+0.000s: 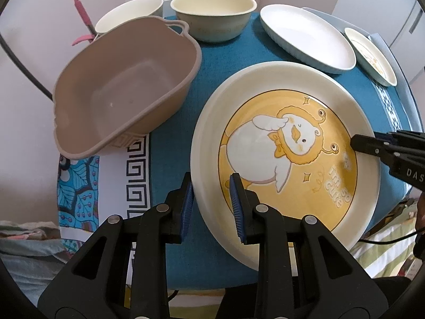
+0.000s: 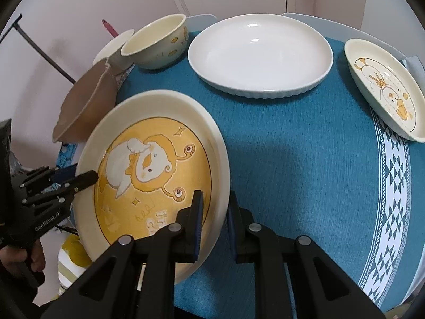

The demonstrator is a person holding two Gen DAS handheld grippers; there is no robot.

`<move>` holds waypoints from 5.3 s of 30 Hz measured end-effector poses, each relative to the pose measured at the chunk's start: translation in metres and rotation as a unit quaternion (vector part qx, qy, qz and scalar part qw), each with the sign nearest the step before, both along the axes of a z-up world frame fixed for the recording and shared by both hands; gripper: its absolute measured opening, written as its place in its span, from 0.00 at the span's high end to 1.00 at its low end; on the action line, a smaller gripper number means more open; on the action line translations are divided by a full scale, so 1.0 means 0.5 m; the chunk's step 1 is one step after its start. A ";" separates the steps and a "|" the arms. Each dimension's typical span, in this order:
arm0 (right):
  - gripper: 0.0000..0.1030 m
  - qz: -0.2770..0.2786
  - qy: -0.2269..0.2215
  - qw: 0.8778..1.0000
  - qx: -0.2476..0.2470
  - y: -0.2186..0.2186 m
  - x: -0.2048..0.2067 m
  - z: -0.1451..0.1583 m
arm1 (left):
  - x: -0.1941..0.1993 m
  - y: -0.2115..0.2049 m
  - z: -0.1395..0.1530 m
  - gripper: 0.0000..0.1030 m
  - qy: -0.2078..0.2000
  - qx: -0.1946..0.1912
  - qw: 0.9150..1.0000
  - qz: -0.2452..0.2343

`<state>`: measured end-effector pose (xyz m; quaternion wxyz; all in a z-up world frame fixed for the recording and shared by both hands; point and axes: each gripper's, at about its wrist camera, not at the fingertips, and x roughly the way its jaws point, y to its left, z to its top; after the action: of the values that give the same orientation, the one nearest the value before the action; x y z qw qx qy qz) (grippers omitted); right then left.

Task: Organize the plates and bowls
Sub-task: 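Carry the yellow plate with both grippers, lower it onto the cloth, open both, then move both grippers toward the plain white plate, then grasp the rim of the plain white plate with both grippers, then carry the white plate with both grippers and lower it onto the yellow plate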

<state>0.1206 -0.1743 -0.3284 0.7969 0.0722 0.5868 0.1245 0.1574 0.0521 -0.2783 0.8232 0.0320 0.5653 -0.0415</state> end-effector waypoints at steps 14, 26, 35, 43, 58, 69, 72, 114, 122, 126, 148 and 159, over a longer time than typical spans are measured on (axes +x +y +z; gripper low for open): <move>0.28 -0.021 -0.007 1.000 0.017 -0.001 -0.009 -0.001 | 0.004 -0.023 -0.017 0.17 0.000 0.007 1.000 0.007; 0.01 -0.048 -0.073 0.996 0.011 -0.056 -0.012 0.118 | -0.018 -0.011 0.213 0.13 -0.136 -0.059 0.989 0.010; 0.01 -0.072 -0.173 0.982 -0.003 -0.165 0.053 0.312 | 0.066 -0.080 0.310 0.00 -0.197 -0.105 0.975 0.020; 0.01 0.000 -0.121 0.992 -0.043 -0.260 0.218 0.266 | 0.157 -0.146 0.207 0.00 -0.114 -0.117 0.983 0.085; 0.35 0.199 -0.016 0.980 0.005 -0.249 0.401 0.022 | 0.291 -0.203 -0.033 0.45 0.012 -0.127 0.975 0.184; 0.70 0.247 -0.001 0.969 0.015 -0.233 0.414 -0.024 | 0.317 -0.218 -0.087 0.73 0.026 -0.111 0.975 0.189; 0.79 0.251 0.007 0.968 0.019 -0.231 0.415 -0.032 | 0.327 -0.224 -0.093 0.77 0.023 -0.117 0.975 0.190; 0.83 0.131 -0.055 0.989 0.035 -0.100 0.091 0.162 | 0.020 -0.146 0.145 0.77 -0.047 -0.071 0.994 0.068; 0.83 0.059 -0.027 0.997 0.031 -0.032 -0.012 0.115 | -0.029 -0.086 0.068 0.77 -0.011 -0.082 0.996 0.016; 0.83 0.030 -0.017 0.999 0.011 -0.018 -0.041 0.090 | -0.037 -0.073 0.021 0.77 0.007 -0.094 0.995 -0.011; 0.83 0.032 -0.019 0.998 -0.041 0.015 -0.055 0.048 | -0.025 -0.112 -0.064 0.77 0.025 -0.010 0.999 -0.030; 0.83 0.063 -0.014 0.996 -0.068 0.032 -0.040 0.042 | -0.020 -0.148 -0.060 0.77 0.017 0.059 0.997 -0.040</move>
<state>0.1005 -0.1582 -0.3072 0.7983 -0.0209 0.5864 0.1356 0.1475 -0.0219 -0.3085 0.8080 0.1028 0.5787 -0.0415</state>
